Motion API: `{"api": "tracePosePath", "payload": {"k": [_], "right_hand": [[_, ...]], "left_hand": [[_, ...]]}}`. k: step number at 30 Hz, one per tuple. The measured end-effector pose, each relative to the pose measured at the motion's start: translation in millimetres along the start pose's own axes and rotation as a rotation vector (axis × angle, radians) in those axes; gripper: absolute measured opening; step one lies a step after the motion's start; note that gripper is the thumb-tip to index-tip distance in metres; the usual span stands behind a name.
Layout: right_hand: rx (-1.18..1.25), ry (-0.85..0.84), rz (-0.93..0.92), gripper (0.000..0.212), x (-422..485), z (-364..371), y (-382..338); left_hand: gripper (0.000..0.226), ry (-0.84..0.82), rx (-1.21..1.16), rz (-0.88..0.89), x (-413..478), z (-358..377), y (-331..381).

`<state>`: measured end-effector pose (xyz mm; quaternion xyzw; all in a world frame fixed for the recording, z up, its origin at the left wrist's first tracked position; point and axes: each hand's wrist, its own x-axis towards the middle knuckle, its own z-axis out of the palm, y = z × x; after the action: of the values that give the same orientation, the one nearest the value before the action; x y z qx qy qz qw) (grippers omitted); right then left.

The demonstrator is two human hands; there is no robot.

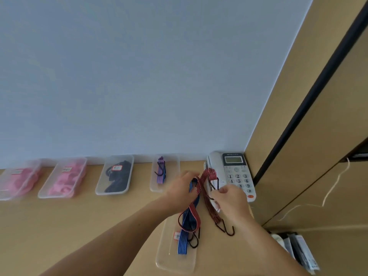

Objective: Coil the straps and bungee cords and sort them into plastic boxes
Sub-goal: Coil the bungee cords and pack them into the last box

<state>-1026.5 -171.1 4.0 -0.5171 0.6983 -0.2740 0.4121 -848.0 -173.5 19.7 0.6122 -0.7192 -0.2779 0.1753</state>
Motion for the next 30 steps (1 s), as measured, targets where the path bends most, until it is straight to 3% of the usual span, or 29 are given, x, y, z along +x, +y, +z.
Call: {"api": "tracePosePath", "payload": {"k": [4, 7, 12, 16, 18, 23, 30], "right_hand": [[0.215, -0.012, -0.108, 0.010, -11.7, -39.7, -54.6], [0.357, -0.045, -0.187, 0.010, -22.1, -57.6, -84.3], [0.451, -0.032, -0.329, 0.013, -34.4, -67.2, -114.4], [0.517, 0.038, -0.388, 0.011, -40.7, -64.4, -128.5], [0.491, 0.084, -0.440, 0.010, -43.0, -61.1, -133.1], [0.352, 0.176, -0.537, 0.006, -48.3, -57.9, -135.6], [0.347, 0.276, -0.593, 0.012, -48.1, -53.4, -135.4]], "left_hand": [[0.060, 0.010, -0.050, 0.137, 11.0, -35.6, 22.5], [0.053, 0.031, -0.174, 0.216, 15.9, -62.9, 46.0], [0.018, 0.038, -0.690, 0.181, 14.2, -98.4, 72.6], [0.032, -0.064, -0.988, 0.159, 6.7, -117.5, 84.2], [0.040, -0.054, -0.986, 0.162, 3.8, -122.1, 87.4], [0.017, 0.156, -0.813, 0.136, 2.3, -125.2, 91.9], [0.017, 0.225, -0.825, 0.131, -2.2, -129.7, 98.9]]}}
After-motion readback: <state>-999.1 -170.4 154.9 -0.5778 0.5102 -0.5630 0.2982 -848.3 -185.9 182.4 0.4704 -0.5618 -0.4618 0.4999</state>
